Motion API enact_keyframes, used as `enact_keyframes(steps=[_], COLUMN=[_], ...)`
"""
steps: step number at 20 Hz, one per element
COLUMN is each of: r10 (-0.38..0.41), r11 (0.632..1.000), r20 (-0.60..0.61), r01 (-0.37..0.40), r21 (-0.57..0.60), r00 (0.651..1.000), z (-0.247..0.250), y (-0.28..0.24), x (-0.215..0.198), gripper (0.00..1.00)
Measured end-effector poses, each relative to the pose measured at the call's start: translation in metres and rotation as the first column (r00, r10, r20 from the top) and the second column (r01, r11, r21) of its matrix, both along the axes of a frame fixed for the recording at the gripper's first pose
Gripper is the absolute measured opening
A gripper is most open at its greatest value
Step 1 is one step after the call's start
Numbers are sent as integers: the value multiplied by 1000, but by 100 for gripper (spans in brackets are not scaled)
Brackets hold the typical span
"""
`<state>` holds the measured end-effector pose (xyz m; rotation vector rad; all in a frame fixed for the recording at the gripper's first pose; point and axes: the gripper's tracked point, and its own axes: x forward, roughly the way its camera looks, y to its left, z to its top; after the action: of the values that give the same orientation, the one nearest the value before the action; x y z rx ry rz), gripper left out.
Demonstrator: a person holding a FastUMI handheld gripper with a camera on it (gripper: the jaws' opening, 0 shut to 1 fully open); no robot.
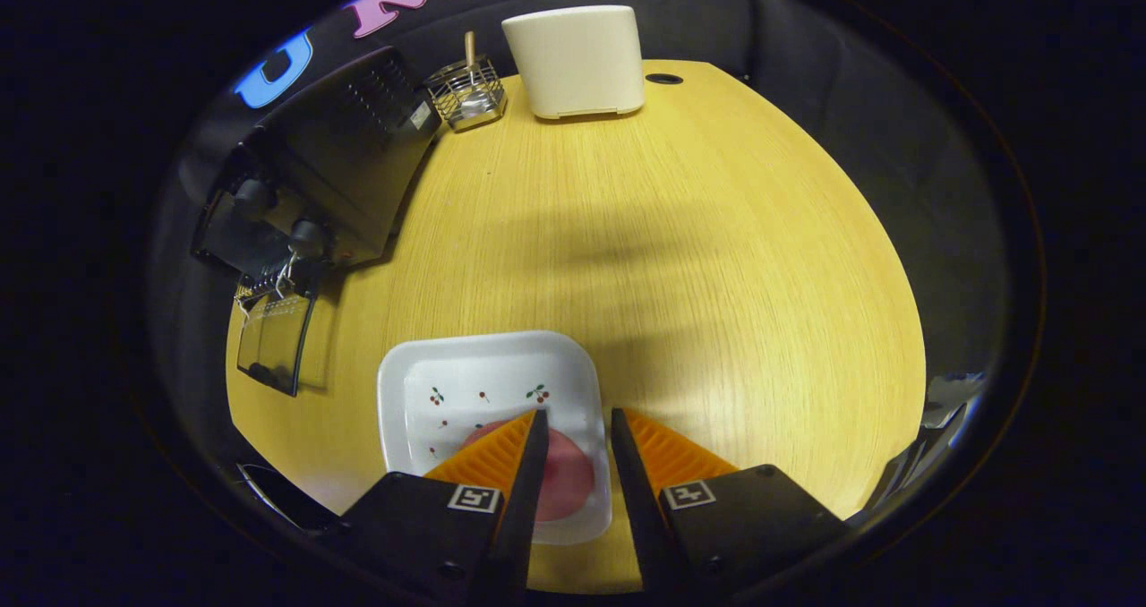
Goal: Open the toaster oven, put the food inside, and close the toaster oven door.
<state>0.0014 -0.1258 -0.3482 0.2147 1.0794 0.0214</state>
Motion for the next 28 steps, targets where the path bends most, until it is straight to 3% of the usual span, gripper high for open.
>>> enact_keyframes(steps=[7, 15, 17, 20, 25, 28], r10=[-71, -119, -169, -284, -390, -478], r11=[995, 968, 939, 862, 794, 712], r20=[-76, -57, -84, -134, -117, -137], r01=[76, 128, 187, 314, 398, 474], r21=[63, 217, 289, 397, 459, 518], r00=[995, 991, 982, 949, 913, 868], z=[0, 1, 1, 3, 20, 36], y=[-6, -2, 4, 5, -4, -3], x=[-1, -4, -6, -9, -21, -32], gripper=[32, 6, 5, 5, 5, 5])
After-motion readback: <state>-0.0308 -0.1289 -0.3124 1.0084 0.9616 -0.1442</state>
